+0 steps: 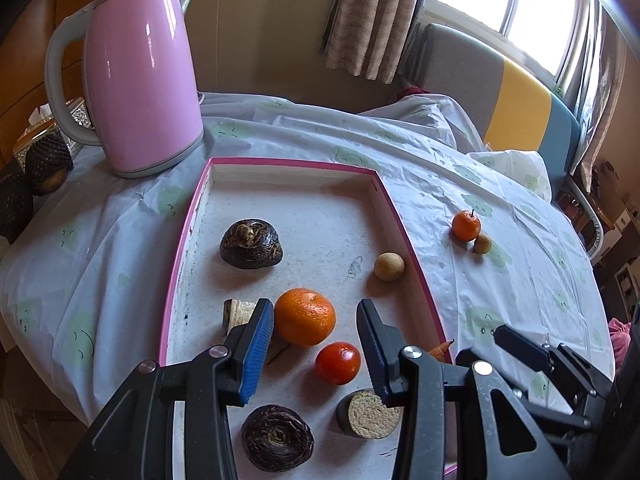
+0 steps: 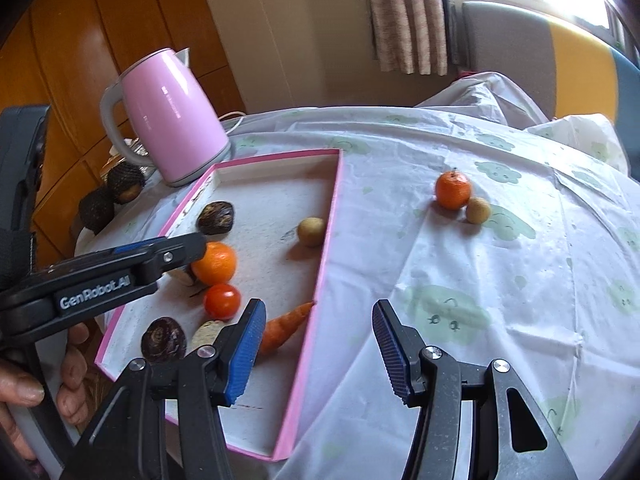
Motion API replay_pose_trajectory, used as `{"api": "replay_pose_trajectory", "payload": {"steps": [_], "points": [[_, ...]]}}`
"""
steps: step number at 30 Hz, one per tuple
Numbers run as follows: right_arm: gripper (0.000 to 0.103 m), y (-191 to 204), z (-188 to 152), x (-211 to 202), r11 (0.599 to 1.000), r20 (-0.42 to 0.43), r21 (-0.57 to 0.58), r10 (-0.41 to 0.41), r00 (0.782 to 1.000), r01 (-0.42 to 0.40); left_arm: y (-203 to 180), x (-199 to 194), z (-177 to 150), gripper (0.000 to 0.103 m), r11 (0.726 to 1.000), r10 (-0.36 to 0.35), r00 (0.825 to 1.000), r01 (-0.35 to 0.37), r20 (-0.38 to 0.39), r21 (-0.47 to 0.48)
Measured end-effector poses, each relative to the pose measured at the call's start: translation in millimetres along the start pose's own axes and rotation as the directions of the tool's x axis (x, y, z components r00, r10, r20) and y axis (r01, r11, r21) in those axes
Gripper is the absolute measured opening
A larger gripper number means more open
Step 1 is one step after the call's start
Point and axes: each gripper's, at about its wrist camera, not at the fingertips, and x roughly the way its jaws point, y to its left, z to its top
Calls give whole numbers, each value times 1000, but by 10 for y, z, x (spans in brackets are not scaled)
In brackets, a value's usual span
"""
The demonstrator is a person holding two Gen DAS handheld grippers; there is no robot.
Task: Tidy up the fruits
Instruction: 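Move both open grippers from the tray back to the tangerine and round fruit, then grasp the small round brown fruit with the right gripper while the left gripper grasps the tangerine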
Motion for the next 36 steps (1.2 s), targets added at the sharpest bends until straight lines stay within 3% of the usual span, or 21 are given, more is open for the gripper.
{"api": "replay_pose_trajectory", "payload": {"steps": [9,26,31,36], "points": [[57,-440,92,25,993,11,90,-83,996,82,-127,60,25,44,999,-15,1000,16,-11,29],[54,-897,459,260,967,24,107,-237,971,233,-709,331,278,44,992,-50,999,50,-10,112],[43,-1059,538,440,956,4,102,-279,960,277,-890,497,365,44,990,-65,997,69,-34,124],[42,-1170,598,610,956,-16,107,-274,962,274,-1023,629,429,44,988,-78,996,84,-52,127]]}}
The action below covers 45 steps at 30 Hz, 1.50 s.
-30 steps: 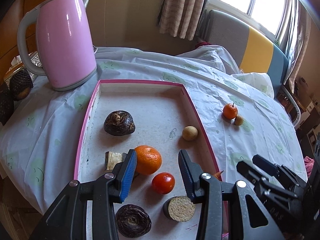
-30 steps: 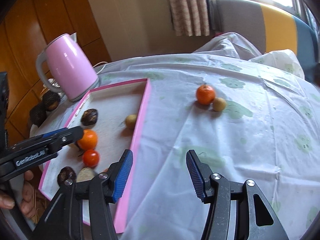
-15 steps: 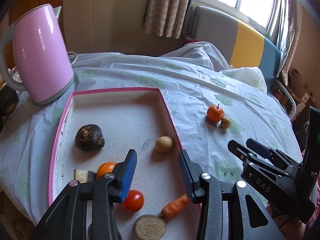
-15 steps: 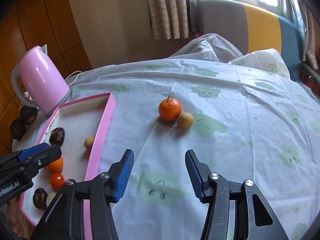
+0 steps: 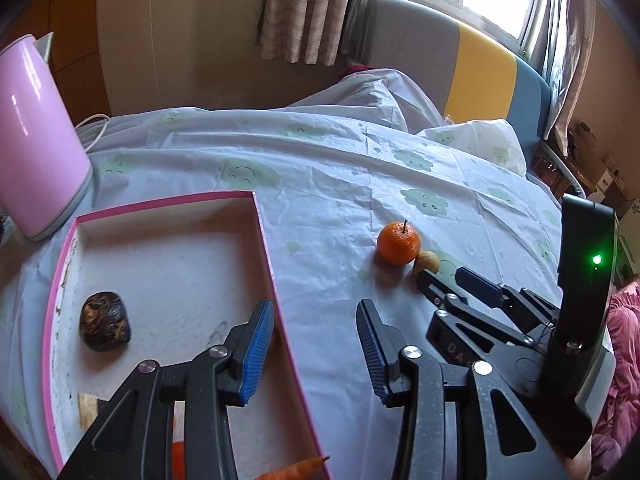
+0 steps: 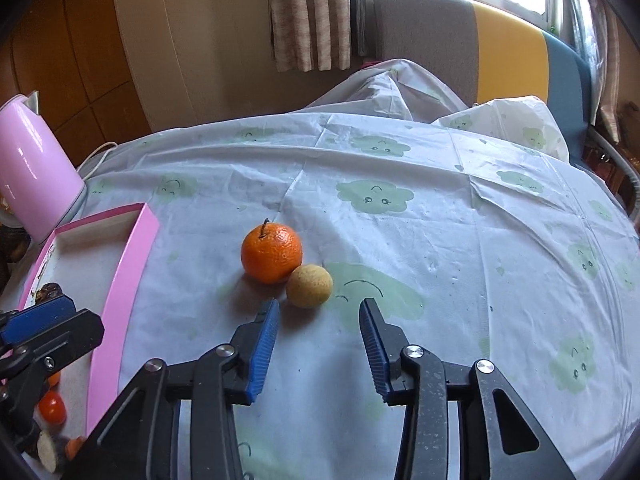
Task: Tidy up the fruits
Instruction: 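Grasp the small round brown fruit with the right gripper while the left gripper grasps the tangerine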
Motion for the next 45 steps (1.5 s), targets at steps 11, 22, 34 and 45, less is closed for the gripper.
{"api": "replay_pose_trajectory", "payload": {"steps": [11,22,34,45], "points": [[27,23,71,182,999,-21,-20,26,999,-26,-90,198,99,44,1000,-13,999,12,-29,-19],[27,-43,80,114,996,6,-56,-76,997,76,-244,397,199,44,996,-55,997,50,-61,-71],[27,-260,96,127,994,6,-22,-104,995,105,-361,551,326,50,982,-127,990,116,-65,-150],[27,-302,61,150,998,-4,3,-65,998,65,-484,777,421,56,984,-119,989,105,-91,-147]]}}
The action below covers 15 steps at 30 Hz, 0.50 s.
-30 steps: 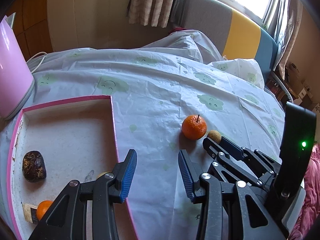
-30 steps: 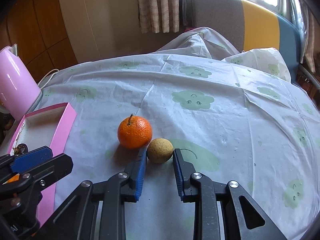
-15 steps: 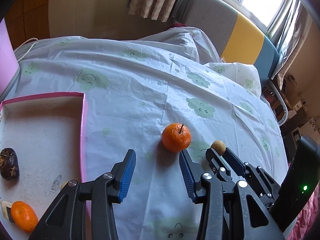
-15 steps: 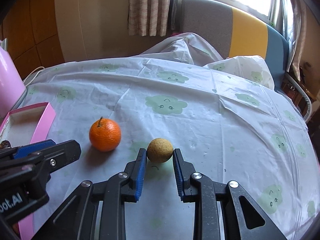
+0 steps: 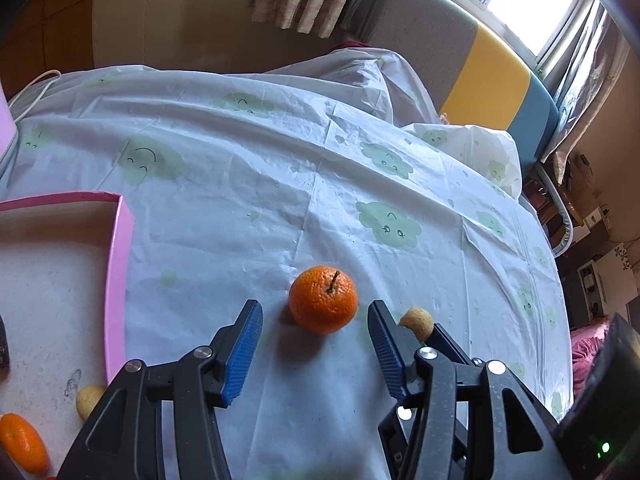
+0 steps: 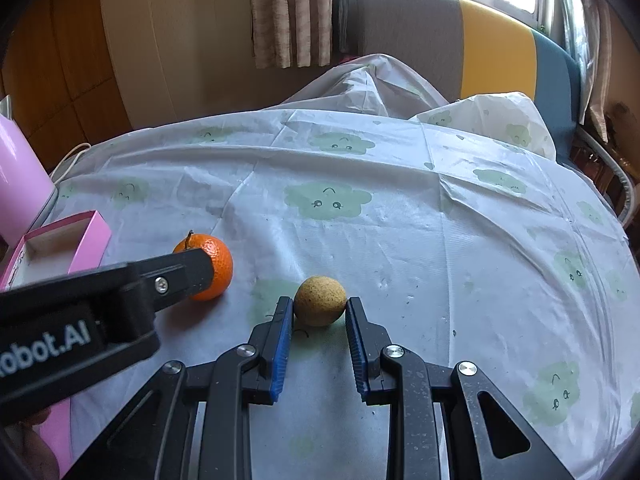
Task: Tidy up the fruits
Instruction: 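Grasp the small round brown fruit with the right gripper while the left gripper grasps the tangerine, then lift and carry the tangerine toward the tray with the left gripper while the right gripper carries the round fruit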
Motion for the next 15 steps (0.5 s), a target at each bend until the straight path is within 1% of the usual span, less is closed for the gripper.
{"api": "replay_pose_trajectory", "payload": {"steps": [3,5,7,8,9,15], "points": [[27,2,3,8,1000,-1,0,0,1000,0,3,86,36,54,1000,16,1000,-16,-6,-2],[27,5,0,8,1000,-2,0,-1,1000,1,5,143,47,53,1000,15,1000,-15,-15,-2],[27,8,-3,6,1000,-2,0,-1,1000,1,19,179,45,45,1000,-2,1000,2,-17,-3],[27,6,-4,6,1000,-1,1,1,1000,-1,10,169,42,40,1000,8,1000,-8,-7,11],[27,3,-4,7,1000,-1,3,3,1000,-3,4,153,34,39,1000,18,1000,-18,1,23],[27,-1,-3,-3,1000,-1,6,8,1000,-8,35,86,-30,39,999,29,1000,-29,4,41]]}}
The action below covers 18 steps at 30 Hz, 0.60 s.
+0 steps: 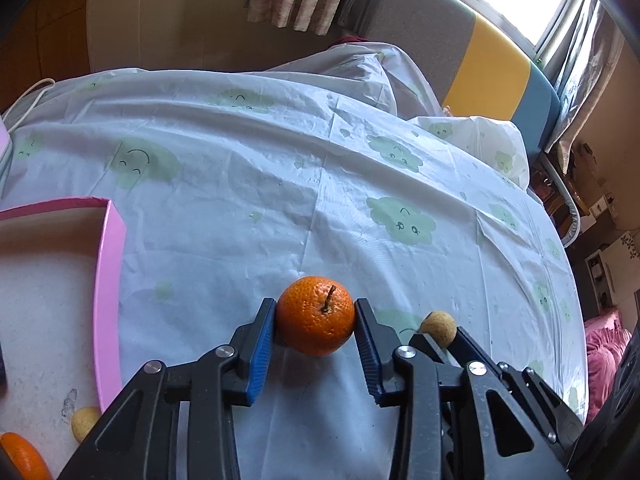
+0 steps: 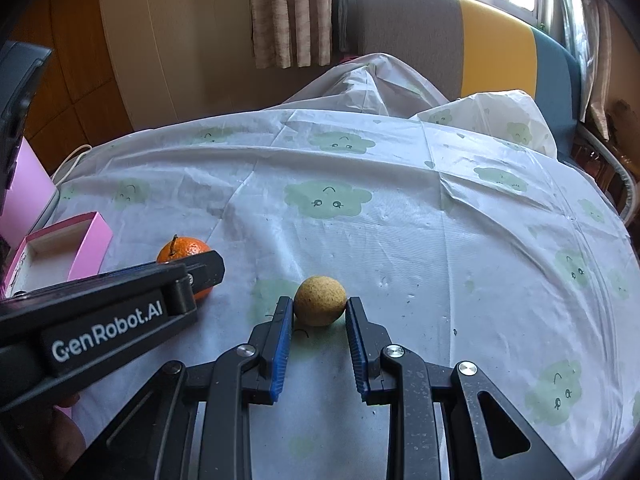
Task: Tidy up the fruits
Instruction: 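Lift and carry the tangerine toward the tray with the left gripper while the right gripper carries the round fruit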
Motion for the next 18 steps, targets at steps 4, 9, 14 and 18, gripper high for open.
{"api": "replay_pose_trajectory", "payload": {"steps": [4,9,14,18], "points": [[27,-31,-15,-36,1000,-5,15,11,1000,-10,25,-60,-68,39,1000,12,1000,-12,-3,4],[27,-57,-84,-119,1000,-19,11,27,999,-27,0,-140,-182,39,999,32,999,-31,-7,25],[27,-104,-194,-248,999,-28,11,38,999,-38,-71,-218,-328,39,997,49,999,-48,-14,57],[27,-168,-303,-408,998,-15,11,67,998,-67,-140,-303,-487,39,996,39,999,-37,-25,85]]}}
